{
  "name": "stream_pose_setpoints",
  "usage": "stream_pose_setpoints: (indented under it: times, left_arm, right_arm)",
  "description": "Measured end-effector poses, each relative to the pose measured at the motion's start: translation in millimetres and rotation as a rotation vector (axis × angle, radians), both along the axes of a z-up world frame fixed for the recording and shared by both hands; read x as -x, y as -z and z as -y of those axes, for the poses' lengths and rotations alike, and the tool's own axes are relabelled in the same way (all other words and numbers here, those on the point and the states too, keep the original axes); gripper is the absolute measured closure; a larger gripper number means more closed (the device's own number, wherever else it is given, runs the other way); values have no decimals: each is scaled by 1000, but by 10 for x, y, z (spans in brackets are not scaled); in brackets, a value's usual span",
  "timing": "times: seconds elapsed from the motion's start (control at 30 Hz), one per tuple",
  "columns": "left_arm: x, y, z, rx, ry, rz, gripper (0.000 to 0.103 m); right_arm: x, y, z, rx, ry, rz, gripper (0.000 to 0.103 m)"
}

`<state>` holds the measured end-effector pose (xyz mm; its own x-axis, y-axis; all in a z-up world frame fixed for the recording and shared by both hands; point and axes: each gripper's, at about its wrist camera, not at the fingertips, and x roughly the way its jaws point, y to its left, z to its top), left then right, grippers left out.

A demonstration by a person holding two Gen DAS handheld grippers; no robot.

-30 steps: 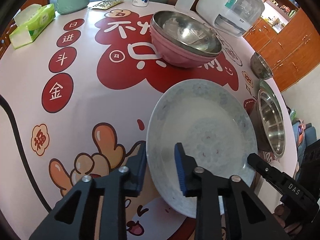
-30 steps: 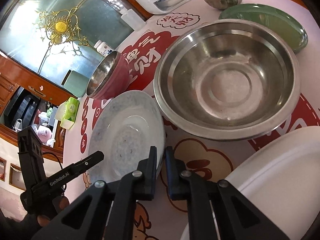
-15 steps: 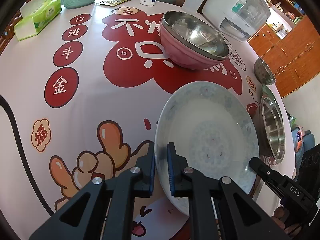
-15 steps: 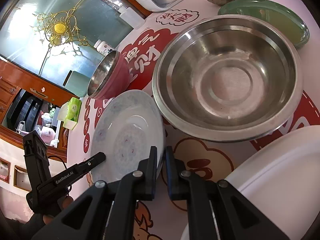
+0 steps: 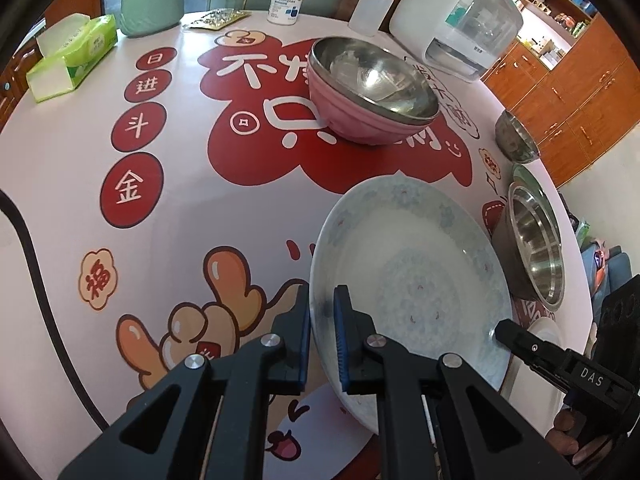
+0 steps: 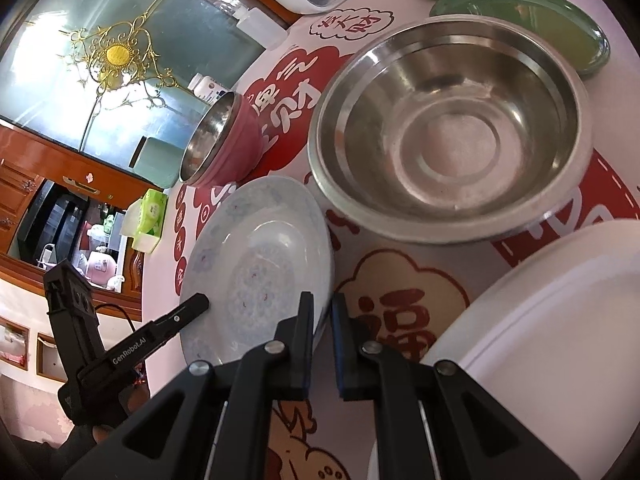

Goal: Organize plates and bowls

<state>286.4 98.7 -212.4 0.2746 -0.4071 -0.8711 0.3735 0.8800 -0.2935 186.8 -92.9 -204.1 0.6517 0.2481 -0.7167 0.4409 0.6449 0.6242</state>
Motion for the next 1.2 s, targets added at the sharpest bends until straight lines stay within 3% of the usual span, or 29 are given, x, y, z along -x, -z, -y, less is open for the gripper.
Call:
stream_pose_setpoints:
  times: [0.83,1.2]
  left_arm:
    - [825,-727,-260,68,54,92,94]
    - [1267,-868,-274,89,116,129,94]
  right_arm:
    - [830,-481,-251,14,5,78,94]
    - [1326,-587,-301,34,31,116,94]
